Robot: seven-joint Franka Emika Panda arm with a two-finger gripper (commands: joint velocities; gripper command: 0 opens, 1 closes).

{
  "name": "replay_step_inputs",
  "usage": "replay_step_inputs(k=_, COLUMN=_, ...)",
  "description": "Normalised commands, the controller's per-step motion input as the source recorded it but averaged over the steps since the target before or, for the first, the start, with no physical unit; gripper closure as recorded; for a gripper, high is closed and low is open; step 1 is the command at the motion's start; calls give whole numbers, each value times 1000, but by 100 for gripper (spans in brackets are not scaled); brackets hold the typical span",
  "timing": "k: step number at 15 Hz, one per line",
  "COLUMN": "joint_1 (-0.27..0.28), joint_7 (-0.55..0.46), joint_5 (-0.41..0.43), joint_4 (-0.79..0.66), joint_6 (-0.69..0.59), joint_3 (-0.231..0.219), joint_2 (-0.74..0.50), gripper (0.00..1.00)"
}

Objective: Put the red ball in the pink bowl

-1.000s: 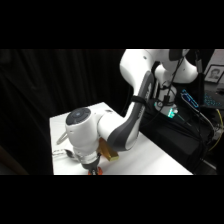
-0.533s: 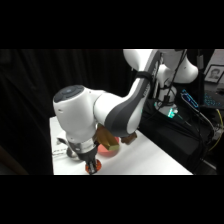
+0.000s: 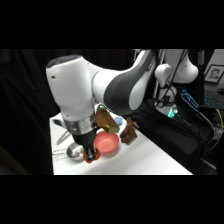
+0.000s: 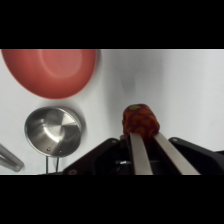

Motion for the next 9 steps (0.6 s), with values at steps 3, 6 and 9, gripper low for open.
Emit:
replay_step_inputs(k=3, joint_1=-151, joint_7=-173, joint_5=-10, joint_4=-667, joint_6=174, joint_3=13, joint_2=-572, gripper=97)
replay_step_inputs(k=6, joint_1=-178, joint_7=-202, joint_5=32, joint_4=-712, joint_6=240, joint_3=9, joint_2=-573, gripper=97)
replay_step_inputs(k=9, joint_1=-166, joint_7=-228, joint_5=60, joint_4=-632, joint_6=280, joint_3=8, joint_2=-497, gripper=97)
